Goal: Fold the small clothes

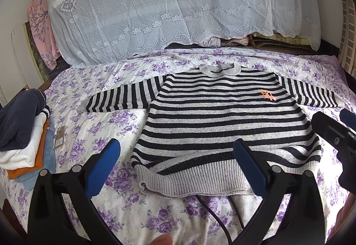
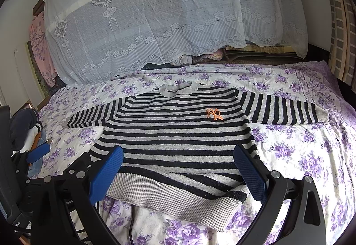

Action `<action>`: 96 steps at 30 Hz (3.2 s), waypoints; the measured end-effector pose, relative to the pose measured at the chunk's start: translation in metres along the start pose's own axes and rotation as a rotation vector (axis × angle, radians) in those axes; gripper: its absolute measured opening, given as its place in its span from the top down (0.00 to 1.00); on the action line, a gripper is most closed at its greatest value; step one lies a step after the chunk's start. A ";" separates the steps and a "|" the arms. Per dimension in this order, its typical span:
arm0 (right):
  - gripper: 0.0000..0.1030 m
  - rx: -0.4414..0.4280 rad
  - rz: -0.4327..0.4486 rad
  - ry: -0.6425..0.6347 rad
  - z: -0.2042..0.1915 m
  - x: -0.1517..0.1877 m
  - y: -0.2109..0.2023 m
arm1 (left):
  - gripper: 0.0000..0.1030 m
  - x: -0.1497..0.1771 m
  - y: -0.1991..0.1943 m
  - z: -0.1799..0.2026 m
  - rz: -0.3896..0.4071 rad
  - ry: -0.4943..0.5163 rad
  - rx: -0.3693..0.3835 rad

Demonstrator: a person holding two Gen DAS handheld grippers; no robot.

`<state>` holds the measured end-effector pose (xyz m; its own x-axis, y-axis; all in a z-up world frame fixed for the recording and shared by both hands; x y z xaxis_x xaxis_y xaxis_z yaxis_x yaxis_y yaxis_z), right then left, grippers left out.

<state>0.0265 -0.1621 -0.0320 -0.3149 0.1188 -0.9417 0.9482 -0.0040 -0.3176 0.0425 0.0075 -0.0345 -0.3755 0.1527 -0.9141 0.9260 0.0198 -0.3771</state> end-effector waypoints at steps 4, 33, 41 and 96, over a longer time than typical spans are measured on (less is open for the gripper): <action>0.03 0.000 0.000 0.001 0.000 0.000 0.000 | 0.04 0.000 0.000 0.000 0.001 0.000 0.001; 0.03 0.000 -0.001 0.001 0.001 0.000 0.000 | 0.04 0.003 0.000 -0.001 -0.002 -0.005 0.005; 0.03 0.001 -0.004 0.004 0.006 -0.005 0.003 | 0.04 0.007 0.001 -0.001 -0.006 -0.007 0.005; 0.03 -0.096 -0.131 0.653 0.204 0.076 0.038 | 0.04 0.091 0.108 -0.061 -0.328 -0.438 0.380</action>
<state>0.0302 -0.3557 -0.1383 -0.3661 0.6883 -0.6262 0.9130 0.1356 -0.3848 0.1107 0.0841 -0.1496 -0.6908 -0.2191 -0.6891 0.7129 -0.3655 -0.5985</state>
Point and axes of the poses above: each gripper's, at about its wrist camera, not at the fingertips, and y roughly the way its jaws point, z to its right, x to its underside, the point moved 6 cm from there along y, roughly the way its jaws point, and after that the axes turned 14 degrees about z, right-handed, at the moved point
